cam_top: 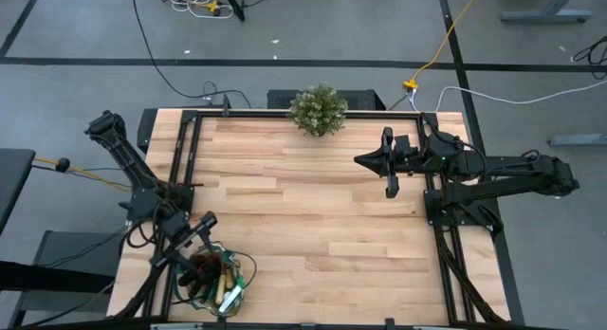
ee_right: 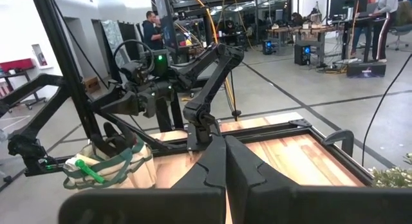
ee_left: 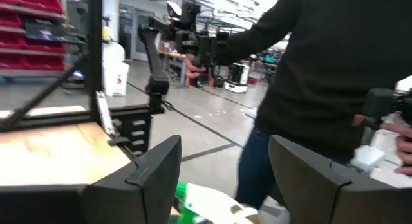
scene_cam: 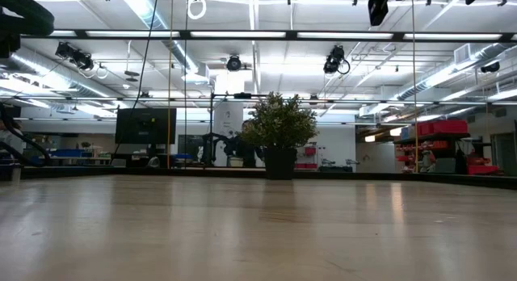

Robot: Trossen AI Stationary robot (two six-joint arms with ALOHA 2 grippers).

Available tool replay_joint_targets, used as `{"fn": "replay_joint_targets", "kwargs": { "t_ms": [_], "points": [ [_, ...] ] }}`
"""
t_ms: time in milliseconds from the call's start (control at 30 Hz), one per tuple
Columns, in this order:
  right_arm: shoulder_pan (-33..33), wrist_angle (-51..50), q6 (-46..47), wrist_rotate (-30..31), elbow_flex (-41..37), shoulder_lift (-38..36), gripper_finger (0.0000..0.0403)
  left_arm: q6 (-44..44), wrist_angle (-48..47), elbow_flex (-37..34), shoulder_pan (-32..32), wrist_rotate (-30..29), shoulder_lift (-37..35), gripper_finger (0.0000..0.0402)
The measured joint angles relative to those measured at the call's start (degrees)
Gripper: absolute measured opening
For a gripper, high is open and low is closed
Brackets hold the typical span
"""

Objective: Pick & Place Garden tools in Gardening bag
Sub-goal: Return to Home Position

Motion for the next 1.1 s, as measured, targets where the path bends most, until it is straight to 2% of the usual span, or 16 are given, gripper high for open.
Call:
{"fn": "replay_joint_targets", "kwargs": {
  "t_ms": [167,467,800,1000,1100],
  "points": [
    [0.01,-0.08,-2.33,0.04,0.00,0.00,0.0000,3.20,3.09,0.01,-0.01,-6.40,0.00,0.0231],
    [0.02,-0.13,-3.82,0.20,0.00,0.00,0.0000,3.67,10.14,0.02,0.01,-16.75,0.00,0.0185],
    [0.02,-0.10,-3.77,0.21,0.00,0.00,0.0013,5.04,12.32,0.04,0.17,-21.76,0.00,0.0147],
    [0.01,-0.09,-3.78,0.20,0.00,0.00,0.0019,8.12,12.30,0.04,3.89,-21.82,0.00,0.0099],
    [0.02,-0.09,-3.78,0.22,0.00,0.00,0.0020,8.12,12.33,0.04,6.80,-19.07,0.00,0.0070]
  ]
}}
